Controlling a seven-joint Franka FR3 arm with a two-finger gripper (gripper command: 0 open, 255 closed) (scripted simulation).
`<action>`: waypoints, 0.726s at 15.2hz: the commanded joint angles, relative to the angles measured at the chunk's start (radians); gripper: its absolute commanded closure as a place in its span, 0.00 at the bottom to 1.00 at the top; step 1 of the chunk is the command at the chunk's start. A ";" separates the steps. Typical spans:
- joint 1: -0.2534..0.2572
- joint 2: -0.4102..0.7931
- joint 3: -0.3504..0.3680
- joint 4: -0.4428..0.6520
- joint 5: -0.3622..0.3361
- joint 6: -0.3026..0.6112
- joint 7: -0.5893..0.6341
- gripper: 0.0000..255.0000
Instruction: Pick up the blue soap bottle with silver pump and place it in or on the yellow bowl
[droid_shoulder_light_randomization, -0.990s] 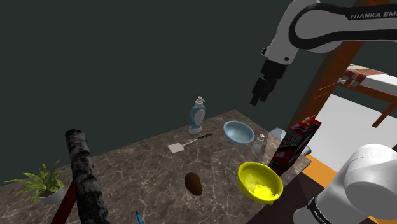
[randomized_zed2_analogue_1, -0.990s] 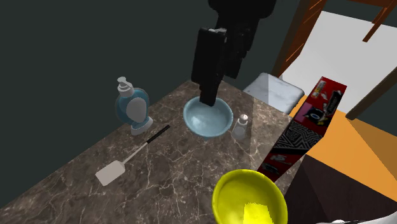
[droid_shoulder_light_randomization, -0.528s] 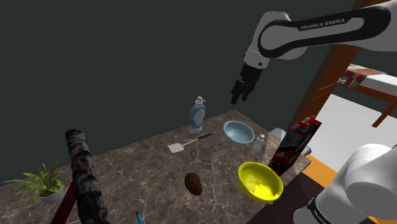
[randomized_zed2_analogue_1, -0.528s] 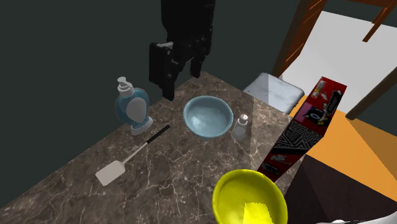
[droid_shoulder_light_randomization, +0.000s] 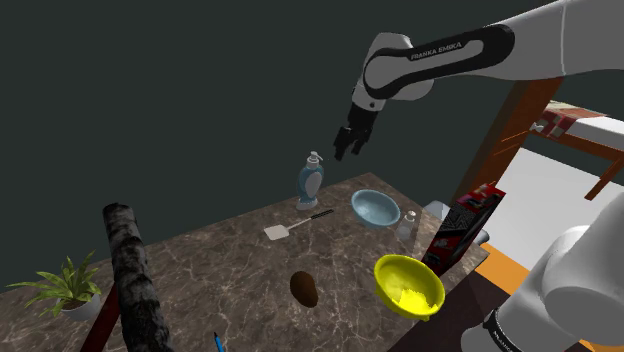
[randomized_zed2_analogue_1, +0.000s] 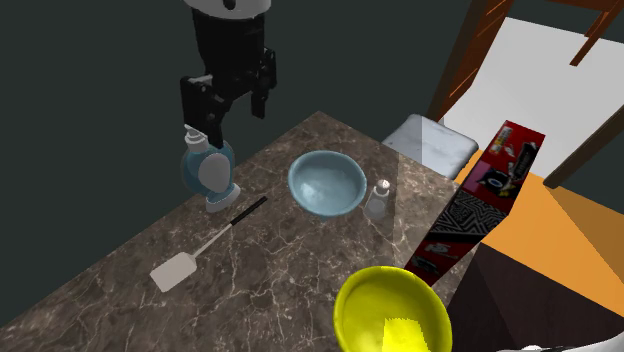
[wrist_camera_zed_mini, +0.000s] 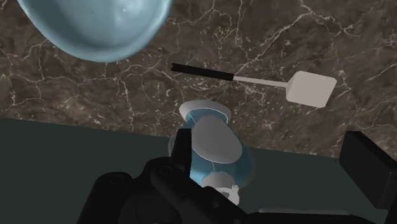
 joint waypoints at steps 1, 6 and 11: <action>0.001 0.084 0.000 0.068 0.001 0.026 -0.002 0.00; 0.002 0.273 0.001 0.252 -0.001 0.052 0.000 0.00; 0.002 0.415 0.002 0.400 -0.003 0.061 0.004 0.00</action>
